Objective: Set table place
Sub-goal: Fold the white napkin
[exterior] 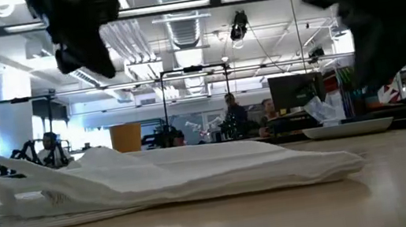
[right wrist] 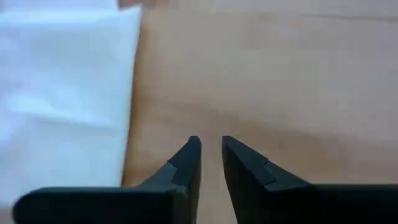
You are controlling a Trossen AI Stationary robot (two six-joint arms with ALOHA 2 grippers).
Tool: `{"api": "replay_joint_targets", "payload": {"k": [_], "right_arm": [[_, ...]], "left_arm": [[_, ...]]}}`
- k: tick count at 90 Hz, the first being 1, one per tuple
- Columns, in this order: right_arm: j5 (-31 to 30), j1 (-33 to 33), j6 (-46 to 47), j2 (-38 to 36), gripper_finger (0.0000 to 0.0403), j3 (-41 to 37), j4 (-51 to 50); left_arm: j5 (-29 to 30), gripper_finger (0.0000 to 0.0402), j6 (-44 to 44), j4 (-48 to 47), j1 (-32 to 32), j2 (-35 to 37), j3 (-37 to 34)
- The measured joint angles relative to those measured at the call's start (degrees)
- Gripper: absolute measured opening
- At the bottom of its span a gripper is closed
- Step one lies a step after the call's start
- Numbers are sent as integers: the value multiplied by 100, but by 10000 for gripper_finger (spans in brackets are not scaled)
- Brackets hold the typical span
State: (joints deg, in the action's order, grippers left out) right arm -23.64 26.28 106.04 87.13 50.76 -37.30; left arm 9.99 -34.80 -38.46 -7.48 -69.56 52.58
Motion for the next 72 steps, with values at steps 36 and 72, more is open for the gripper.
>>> {"api": "replay_joint_targets", "payload": {"k": [36,72], "right_arm": [[928,-1778,-1711,0,220,414,1183],[1650,-2217,-1818,654,268,981,707]], "left_arm": [[-597,122,809,489,753,563,-1190],[-1033,188,1465,1325,1368,527,-1237]]}}
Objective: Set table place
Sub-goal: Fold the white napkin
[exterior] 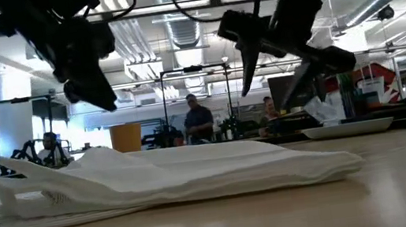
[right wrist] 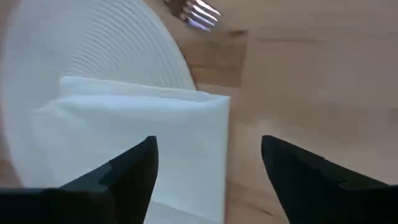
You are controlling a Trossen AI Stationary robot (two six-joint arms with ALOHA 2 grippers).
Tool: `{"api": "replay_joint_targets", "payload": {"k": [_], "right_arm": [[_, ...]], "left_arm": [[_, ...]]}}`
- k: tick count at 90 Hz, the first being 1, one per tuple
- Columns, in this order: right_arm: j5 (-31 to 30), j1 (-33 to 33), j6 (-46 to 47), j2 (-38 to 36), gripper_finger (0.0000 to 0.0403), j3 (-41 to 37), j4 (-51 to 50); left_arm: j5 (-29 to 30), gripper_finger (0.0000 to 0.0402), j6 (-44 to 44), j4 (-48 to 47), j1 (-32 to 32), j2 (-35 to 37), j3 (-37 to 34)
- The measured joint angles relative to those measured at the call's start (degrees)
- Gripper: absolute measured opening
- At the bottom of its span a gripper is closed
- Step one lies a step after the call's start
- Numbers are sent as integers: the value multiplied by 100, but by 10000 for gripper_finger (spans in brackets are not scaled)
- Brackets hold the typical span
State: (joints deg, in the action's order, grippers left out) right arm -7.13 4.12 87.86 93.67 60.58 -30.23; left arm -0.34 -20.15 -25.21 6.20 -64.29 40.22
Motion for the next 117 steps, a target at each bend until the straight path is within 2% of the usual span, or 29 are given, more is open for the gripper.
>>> {"api": "replay_joint_targets", "payload": {"k": [17,51,74,92,117], "right_arm": [[462,-4,-195,214,261,-35,-15],[360,-419,-507,378,241,-160,287],[613,-597,-846,378,247,-121,444],[1060,-592,-928,378,247,-98,568],[1072,-603,-934,375,233,-98,563]], "left_arm": [[-281,204,-106,19,-3,-147,53],[-132,200,-286,178,39,-676,38],[-175,200,-351,284,45,-1125,36],[-803,215,-995,635,43,-1112,134],[-833,225,-1152,399,33,-1058,105]]}}
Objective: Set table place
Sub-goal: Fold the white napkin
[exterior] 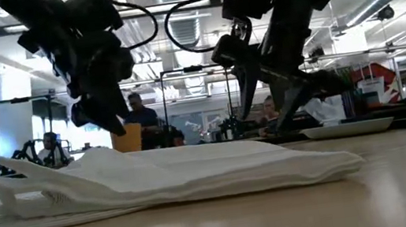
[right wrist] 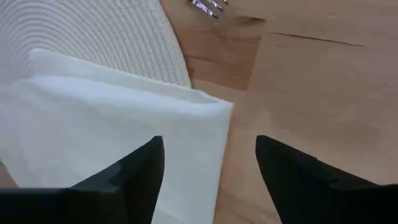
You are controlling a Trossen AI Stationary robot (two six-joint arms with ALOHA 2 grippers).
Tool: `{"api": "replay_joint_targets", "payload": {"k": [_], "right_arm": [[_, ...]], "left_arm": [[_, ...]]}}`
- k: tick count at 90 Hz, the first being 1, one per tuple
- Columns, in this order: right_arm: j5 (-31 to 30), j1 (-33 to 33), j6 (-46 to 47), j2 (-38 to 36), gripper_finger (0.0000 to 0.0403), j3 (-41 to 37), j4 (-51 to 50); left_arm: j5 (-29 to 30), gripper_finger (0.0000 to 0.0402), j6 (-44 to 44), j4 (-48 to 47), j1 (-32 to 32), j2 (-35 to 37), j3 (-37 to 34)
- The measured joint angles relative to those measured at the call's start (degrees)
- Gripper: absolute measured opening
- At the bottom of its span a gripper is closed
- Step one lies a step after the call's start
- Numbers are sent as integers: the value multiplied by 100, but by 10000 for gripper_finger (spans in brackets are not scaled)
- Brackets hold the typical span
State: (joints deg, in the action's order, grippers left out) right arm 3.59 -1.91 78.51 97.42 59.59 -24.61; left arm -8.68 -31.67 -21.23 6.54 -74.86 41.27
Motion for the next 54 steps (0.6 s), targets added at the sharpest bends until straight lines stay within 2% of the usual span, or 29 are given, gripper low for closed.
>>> {"api": "replay_joint_targets", "payload": {"k": [7,19,33,41,49,54], "right_arm": [[98,0,-10,-12,231,0,-47],[253,0,65,-15,236,0,-65],[414,-13,256,-17,242,0,-63],[459,-15,350,-17,241,0,-63],[509,-24,472,-17,234,0,-61],[593,-35,558,-17,229,0,-63]], "left_arm": [[-217,225,-8,-355,-37,85,11],[-117,218,-53,-1190,-193,287,-107],[-63,193,-458,-1248,-477,868,-589],[178,142,-879,-840,-645,1345,-955],[453,47,-1281,-231,-750,1844,-1341],[466,17,-1612,267,-764,2110,-1623]]}}
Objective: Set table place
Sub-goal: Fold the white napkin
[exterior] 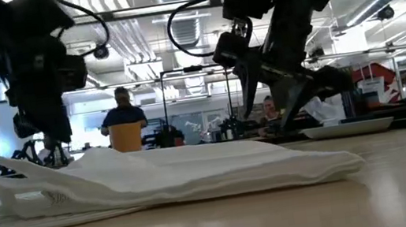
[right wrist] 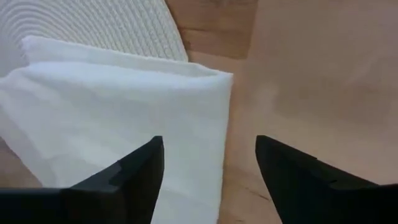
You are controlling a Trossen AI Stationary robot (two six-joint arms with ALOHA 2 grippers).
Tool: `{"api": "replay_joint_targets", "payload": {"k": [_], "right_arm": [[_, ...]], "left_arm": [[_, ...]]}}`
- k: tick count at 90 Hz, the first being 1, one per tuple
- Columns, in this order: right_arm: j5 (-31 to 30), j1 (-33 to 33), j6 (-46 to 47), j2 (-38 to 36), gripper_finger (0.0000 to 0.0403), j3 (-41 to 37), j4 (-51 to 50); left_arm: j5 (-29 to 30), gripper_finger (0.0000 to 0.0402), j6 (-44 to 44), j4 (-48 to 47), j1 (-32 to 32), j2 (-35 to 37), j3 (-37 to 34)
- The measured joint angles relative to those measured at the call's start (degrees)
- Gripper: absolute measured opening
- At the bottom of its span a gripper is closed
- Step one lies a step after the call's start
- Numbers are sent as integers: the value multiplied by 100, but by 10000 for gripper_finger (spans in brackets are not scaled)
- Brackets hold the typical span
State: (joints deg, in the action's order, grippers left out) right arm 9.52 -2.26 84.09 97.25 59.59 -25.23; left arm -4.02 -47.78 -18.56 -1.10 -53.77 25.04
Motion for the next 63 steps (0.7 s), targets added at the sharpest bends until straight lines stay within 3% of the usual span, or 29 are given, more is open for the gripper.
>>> {"api": "replay_joint_targets", "payload": {"k": [14,27,43,52,63], "right_arm": [[192,-25,152,0,218,0,1],[293,-52,216,-2,203,0,-22],[286,-52,74,-2,177,0,-22],[271,-52,-76,-2,131,0,-34],[246,-52,-270,-7,27,0,-184]], "left_arm": [[-216,2,-893,1174,-66,464,-767],[-407,0,-1458,1537,-349,630,-1204],[-378,0,-1777,1651,-734,725,-1247],[-181,0,-1956,1723,-748,709,-1244],[286,0,-2311,1710,-748,604,-1247]]}}
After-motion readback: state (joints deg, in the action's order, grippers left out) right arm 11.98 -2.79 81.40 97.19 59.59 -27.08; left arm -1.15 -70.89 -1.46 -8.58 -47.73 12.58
